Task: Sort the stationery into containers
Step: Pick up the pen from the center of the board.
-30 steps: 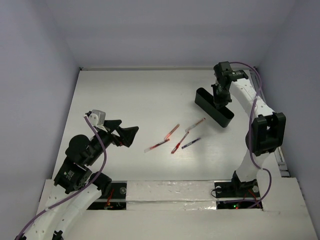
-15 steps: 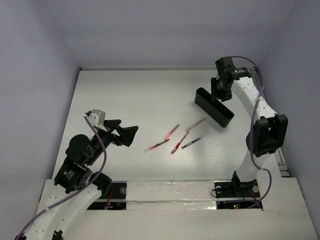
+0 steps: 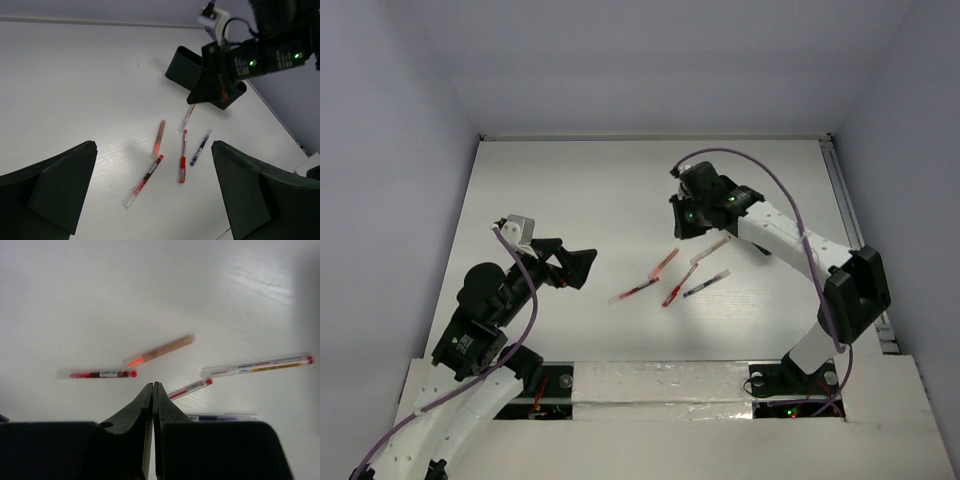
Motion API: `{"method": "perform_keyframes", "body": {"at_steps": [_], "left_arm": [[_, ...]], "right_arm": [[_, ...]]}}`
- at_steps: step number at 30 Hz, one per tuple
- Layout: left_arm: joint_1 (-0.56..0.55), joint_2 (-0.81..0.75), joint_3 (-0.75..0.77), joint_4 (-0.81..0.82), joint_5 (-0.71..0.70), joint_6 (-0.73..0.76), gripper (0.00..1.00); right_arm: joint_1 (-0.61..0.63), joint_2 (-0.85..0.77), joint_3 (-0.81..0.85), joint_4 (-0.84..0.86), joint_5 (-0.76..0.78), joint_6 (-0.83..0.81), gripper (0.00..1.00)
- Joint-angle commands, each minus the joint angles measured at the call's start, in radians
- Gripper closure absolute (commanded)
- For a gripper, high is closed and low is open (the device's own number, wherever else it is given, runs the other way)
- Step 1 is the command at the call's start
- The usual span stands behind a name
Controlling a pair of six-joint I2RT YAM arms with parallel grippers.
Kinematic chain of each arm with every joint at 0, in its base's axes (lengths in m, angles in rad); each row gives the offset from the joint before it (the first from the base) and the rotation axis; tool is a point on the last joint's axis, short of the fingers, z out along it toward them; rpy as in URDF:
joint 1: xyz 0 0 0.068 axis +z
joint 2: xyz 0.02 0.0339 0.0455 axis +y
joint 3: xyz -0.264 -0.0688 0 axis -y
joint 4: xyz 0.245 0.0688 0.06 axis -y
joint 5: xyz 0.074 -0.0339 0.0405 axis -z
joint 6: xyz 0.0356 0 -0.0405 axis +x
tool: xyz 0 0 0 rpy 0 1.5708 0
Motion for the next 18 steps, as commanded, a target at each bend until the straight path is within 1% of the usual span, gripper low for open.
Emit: {"method": "perform_keyframes", "body": {"at_steps": [1,3,4,5,6,7,9,11,13,18], "left_arm": [[0.017,0.019,0.002,0.036,-0.008,0.007,0.01],[0.017,0.024,0.001,0.036,-0.005,0.007,0.01],[0.030,0.027,0.001,0.038,-0.005,0.007,0.01],[0.039,0.031,-0.001,0.038,-0.001,0.009,0.01],[0.039,0.038,-0.001,0.041,0.006,0.010,0.01],[0.050,0.039,-0.001,0.042,0.012,0.009,0.01],[0.050,0.044,-0.002,0.045,0.024,0.010,0.01],[0.050,0.050,-0.002,0.047,0.024,0.010,0.01],[0.059,0.053,-0.002,0.047,0.027,0.012,0.01],[0.059,0.051,-0.002,0.048,0.032,0.012,0.01]], "right_arm": [[0.044,0.031,-0.056,0.145,-0.036,0.086,0.91],[0.057,0.048,-0.087,0.161,-0.014,0.117,0.87],[0.069,0.054,-0.096,0.166,-0.014,0.142,0.81],[0.069,0.065,-0.124,0.175,-0.014,0.150,0.68],[0.069,0.074,-0.138,0.195,-0.014,0.166,0.62],[0.069,0.081,-0.150,0.204,-0.014,0.172,0.57],[0.069,0.104,-0.179,0.232,-0.014,0.187,0.51],[0.069,0.115,-0.202,0.264,-0.014,0.215,0.50],[0.069,0.134,-0.223,0.312,0.018,0.230,0.49],[0.069,0.210,-0.196,0.359,0.021,0.262,0.51]]}}
